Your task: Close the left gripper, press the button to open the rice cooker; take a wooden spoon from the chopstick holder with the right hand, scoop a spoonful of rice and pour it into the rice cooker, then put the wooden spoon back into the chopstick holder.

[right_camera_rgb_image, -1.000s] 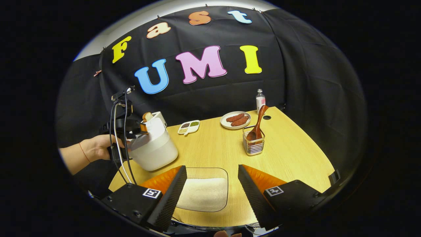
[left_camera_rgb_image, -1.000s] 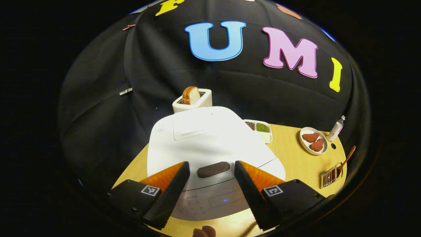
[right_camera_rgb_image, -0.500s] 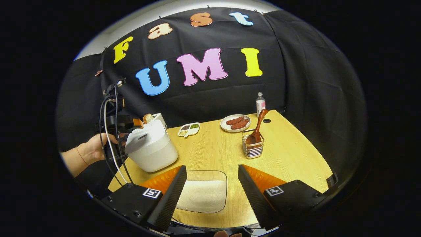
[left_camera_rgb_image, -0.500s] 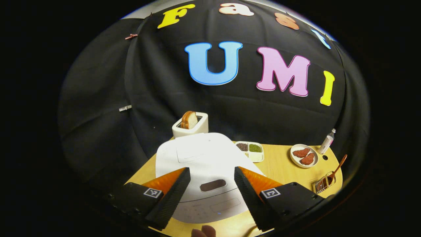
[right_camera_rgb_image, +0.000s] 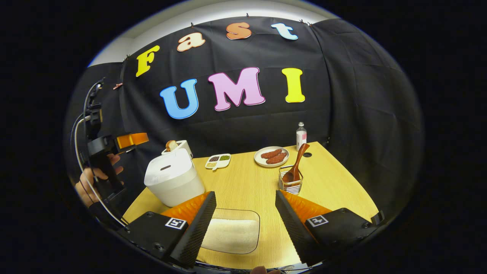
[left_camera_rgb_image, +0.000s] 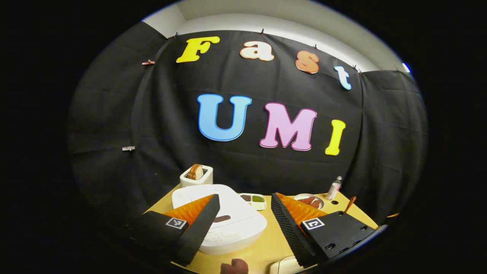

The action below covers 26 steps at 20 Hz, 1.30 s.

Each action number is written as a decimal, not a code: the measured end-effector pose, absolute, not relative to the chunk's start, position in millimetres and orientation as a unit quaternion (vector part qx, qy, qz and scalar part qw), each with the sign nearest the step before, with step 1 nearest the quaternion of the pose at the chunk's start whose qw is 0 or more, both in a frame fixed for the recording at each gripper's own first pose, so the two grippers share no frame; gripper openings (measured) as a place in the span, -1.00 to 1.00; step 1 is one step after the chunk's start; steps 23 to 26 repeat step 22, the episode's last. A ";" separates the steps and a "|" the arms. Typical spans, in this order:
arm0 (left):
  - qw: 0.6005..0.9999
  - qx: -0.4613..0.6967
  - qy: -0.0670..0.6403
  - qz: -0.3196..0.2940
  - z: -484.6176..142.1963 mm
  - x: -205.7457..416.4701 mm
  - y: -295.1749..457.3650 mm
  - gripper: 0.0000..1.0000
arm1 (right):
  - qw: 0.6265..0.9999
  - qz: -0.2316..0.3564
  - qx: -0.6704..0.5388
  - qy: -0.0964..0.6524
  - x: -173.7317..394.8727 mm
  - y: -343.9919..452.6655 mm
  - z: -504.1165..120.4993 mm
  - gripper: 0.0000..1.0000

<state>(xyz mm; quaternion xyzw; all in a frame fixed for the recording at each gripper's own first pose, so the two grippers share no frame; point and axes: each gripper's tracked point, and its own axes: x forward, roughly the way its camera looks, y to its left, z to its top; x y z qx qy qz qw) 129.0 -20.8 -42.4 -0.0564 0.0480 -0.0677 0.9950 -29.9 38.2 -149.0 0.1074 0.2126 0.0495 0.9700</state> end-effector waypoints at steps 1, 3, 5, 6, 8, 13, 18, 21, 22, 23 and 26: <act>0.995 -0.053 0.039 -0.071 -37.8 118.0 -19.1 0.88 | 0.972 0.049 0.104 0.205 -27.6 36.3 -143.3 0.97; 0.996 -0.047 0.038 -0.071 -36.2 95.7 -15.8 0.88 | 0.975 0.047 0.100 0.192 -23.2 33.9 -132.2 0.97; 0.995 -0.055 0.045 -0.076 -39.2 76.9 -19.5 0.89 | 0.979 0.044 0.096 0.176 -19.2 31.2 -117.8 0.97; 0.993 -0.062 0.051 -0.084 -41.7 68.1 -24.0 0.89 | 0.980 0.041 0.094 0.168 -16.4 28.4 -111.5 0.97; 0.992 -0.063 0.063 -0.094 -51.4 54.8 -26.7 0.89 | 0.983 0.034 0.091 0.154 -12.2 24.1 -99.0 0.97; 0.988 -0.061 0.071 -0.122 -62.4 35.9 -41.1 0.89 | 0.990 0.020 0.079 0.113 -6.5 12.7 -65.2 0.97; 0.987 -0.055 0.082 -0.128 -68.7 23.9 -44.8 0.89 | 0.995 0.014 0.056 0.083 -9.6 5.8 -46.6 0.96; 0.988 -0.051 0.085 -0.121 -73.0 15.1 -42.0 0.89 | 0.995 0.017 0.054 0.078 -8.4 7.4 -44.1 0.96; 0.988 -0.051 0.089 -0.118 -75.4 11.6 -39.8 0.89 | 0.995 0.020 0.055 0.079 -7.5 9.6 -44.0 0.96; 0.988 -0.051 0.089 -0.118 -75.4 11.6 -39.8 0.89 | 0.995 0.020 0.055 0.079 -7.5 9.6 -44.0 0.96; 0.988 -0.051 0.089 -0.118 -75.4 11.6 -39.8 0.89 | 0.995 0.020 0.055 0.079 -7.5 9.6 -44.0 0.96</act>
